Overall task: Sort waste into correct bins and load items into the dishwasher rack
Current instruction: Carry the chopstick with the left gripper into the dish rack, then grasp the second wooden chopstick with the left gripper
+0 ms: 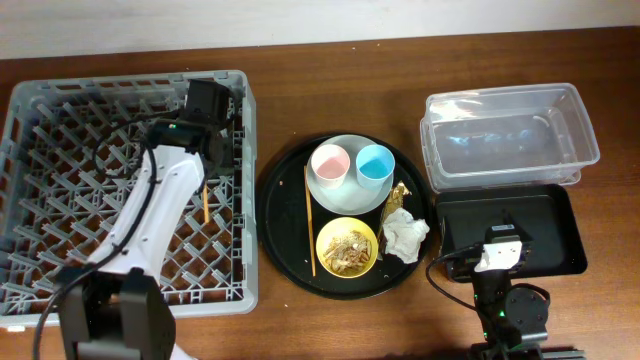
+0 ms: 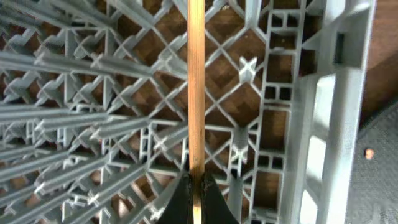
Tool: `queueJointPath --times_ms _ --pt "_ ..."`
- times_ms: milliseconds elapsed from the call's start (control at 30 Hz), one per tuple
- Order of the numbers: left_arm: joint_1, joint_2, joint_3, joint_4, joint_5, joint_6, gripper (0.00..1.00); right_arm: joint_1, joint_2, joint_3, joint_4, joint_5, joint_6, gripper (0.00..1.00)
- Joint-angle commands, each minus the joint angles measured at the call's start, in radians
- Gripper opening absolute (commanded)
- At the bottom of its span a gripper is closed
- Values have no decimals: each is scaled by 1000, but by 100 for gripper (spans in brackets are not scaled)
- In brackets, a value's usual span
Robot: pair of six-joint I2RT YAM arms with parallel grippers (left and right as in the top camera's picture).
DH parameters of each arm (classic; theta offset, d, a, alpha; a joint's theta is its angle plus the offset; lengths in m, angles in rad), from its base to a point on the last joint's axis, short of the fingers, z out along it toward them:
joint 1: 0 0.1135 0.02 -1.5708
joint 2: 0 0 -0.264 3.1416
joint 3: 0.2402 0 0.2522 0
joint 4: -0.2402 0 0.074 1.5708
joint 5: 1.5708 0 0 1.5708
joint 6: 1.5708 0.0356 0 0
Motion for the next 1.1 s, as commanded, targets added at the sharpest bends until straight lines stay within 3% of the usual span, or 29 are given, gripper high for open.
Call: queueJointPath --times_ms 0,133,200,267,433,500,533,567,667,767,900,967,1067 --pt "3 58 -24 29 -25 27 1 -6 -6 -7 -4 0 9 99" --pt "3 116 -28 33 -103 27 2 -6 -6 -7 -4 0 9 99" --pt "3 120 -28 35 -103 27 30 -6 -6 -7 -4 0 8 99" --pt "3 119 -28 37 -103 27 38 -6 -6 -7 -4 0 9 99" --pt "3 25 60 12 -60 52 39 -6 -6 -7 -4 0 8 99" --pt "2 -81 84 -50 208 48 39 -6 -6 -7 -4 0 8 99" --pt "1 -114 84 -89 342 -13 39 -6 -6 -7 -4 0 9 99" --pt "-9 -119 83 -114 402 -29 39 -6 -6 -7 -4 0 9 99" --pt "-111 -108 4 -85 399 -147 39 -6 -6 -7 -4 0 9 99" --pt "-256 -63 -162 91 399 -254 42 -6 -6 -7 -4 0 9 99" --pt "-370 -16 -255 238 397 -346 42 -6 -6 -7 -4 0 9 99" --pt "-434 27 -264 254 249 -414 42 -6 -6 -7 -4 0 8 99" --pt "-443 59 -264 260 214 -433 41 -6 -6 -7 -4 0 9 99"
